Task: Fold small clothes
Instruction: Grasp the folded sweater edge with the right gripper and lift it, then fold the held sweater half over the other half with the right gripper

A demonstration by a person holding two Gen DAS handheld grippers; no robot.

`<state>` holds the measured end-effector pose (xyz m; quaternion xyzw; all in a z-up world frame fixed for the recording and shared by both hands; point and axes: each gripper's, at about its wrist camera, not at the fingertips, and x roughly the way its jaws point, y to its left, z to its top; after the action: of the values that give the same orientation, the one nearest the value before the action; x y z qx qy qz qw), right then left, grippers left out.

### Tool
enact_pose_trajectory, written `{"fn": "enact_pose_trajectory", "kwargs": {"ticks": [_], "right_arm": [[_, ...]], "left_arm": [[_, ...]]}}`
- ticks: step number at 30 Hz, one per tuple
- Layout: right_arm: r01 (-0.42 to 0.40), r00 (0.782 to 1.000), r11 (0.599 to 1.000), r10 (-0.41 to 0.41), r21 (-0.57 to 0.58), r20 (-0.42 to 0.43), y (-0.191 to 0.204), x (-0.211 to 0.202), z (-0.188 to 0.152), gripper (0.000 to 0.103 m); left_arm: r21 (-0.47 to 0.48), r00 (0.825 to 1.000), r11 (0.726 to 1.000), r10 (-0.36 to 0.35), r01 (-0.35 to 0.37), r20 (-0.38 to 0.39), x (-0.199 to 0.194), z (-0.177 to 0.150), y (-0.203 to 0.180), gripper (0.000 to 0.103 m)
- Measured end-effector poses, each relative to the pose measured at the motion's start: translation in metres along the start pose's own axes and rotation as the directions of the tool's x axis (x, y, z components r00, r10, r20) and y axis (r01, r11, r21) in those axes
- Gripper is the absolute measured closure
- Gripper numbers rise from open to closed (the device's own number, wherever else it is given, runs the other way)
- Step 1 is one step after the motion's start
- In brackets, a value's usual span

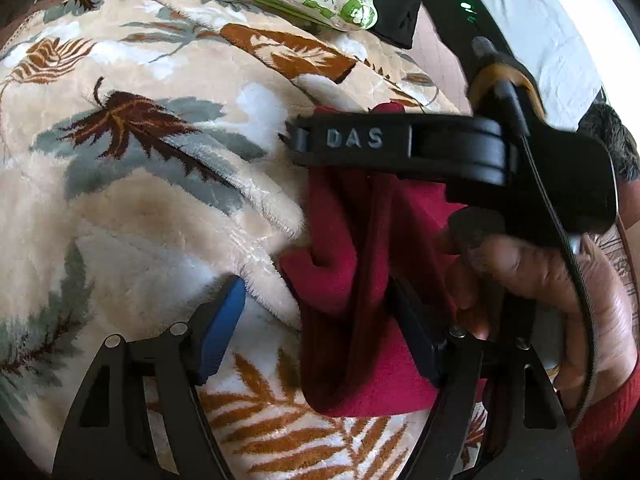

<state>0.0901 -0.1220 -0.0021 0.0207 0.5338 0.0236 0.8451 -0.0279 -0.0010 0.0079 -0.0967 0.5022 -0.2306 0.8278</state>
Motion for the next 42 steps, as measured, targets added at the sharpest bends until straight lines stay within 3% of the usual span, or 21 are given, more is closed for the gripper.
{"fn": "enact_pose_trajectory", "kwargs": {"ticks": [1, 2, 4, 6, 9, 12, 23, 25, 27, 30, 36, 42], "right_arm": [[0.013, 1.000, 1.000, -0.013, 0.005, 0.019, -0.003, -0.003, -0.002, 0.031], [0.014, 0.999, 1.000, -0.014, 0.013, 0.042, -0.009, -0.008, -0.004, 0.040], [-0.073, 0.995, 0.996, 0.069, 0.051, 0.075, -0.030, -0.021, -0.009, 0.075], [-0.187, 0.979, 0.975, 0.175, 0.124, 0.103, -0.050, -0.033, -0.014, 0.083], [-0.293, 0.951, 0.939, 0.266, 0.178, 0.158, -0.068, -0.049, -0.024, 0.084], [-0.334, 0.936, 0.920, 0.299, 0.203, 0.186, -0.072, -0.057, -0.032, 0.084], [-0.357, 0.924, 0.911, 0.312, 0.205, 0.223, -0.086, -0.077, -0.045, 0.084], [-0.357, 0.923, 0.912, 0.310, 0.202, 0.228, -0.091, -0.082, -0.049, 0.084], [-0.353, 0.924, 0.915, 0.307, 0.196, 0.228, -0.096, -0.088, -0.052, 0.084], [-0.333, 0.928, 0.926, 0.289, 0.177, 0.233, -0.109, -0.104, -0.060, 0.085], [-0.295, 0.932, 0.941, 0.245, 0.167, 0.266, -0.146, -0.143, -0.075, 0.085], [-0.196, 0.950, 0.969, 0.149, 0.153, 0.273, -0.183, -0.173, -0.096, 0.086]], "left_arm": [[0.004, 1.000, 1.000, 0.003, -0.003, 0.003, 0.000, 0.000, -0.001, 0.026], [0.007, 1.000, 1.000, 0.002, -0.002, 0.005, 0.001, 0.001, -0.002, 0.023], [0.014, 1.000, 1.000, 0.005, -0.005, 0.010, 0.002, 0.003, -0.004, 0.020], [0.035, 1.000, 0.999, 0.023, -0.024, 0.019, 0.003, 0.002, -0.008, 0.019], [0.062, 0.999, 0.997, 0.042, -0.044, 0.027, 0.004, 0.001, -0.013, 0.018], [0.075, 0.999, 0.996, 0.044, -0.046, 0.025, 0.005, -0.001, -0.016, 0.018], [0.110, 0.999, 0.993, 0.038, -0.041, 0.035, 0.001, -0.008, -0.030, 0.020], [0.124, 0.999, 0.992, 0.020, -0.024, 0.032, -0.004, -0.011, -0.038, 0.033], [0.158, 1.000, 0.987, 0.003, -0.007, 0.030, -0.009, -0.013, -0.050, 0.055], [0.267, 0.997, 0.964, -0.016, -0.003, 0.069, -0.024, -0.019, -0.081, 0.072], [0.370, 0.993, 0.924, -0.117, 0.096, 0.034, -0.031, -0.033, -0.142, 0.077], [0.441, 0.986, 0.883, -0.168, 0.158, -0.018, -0.021, -0.047, -0.202, 0.077]]}}
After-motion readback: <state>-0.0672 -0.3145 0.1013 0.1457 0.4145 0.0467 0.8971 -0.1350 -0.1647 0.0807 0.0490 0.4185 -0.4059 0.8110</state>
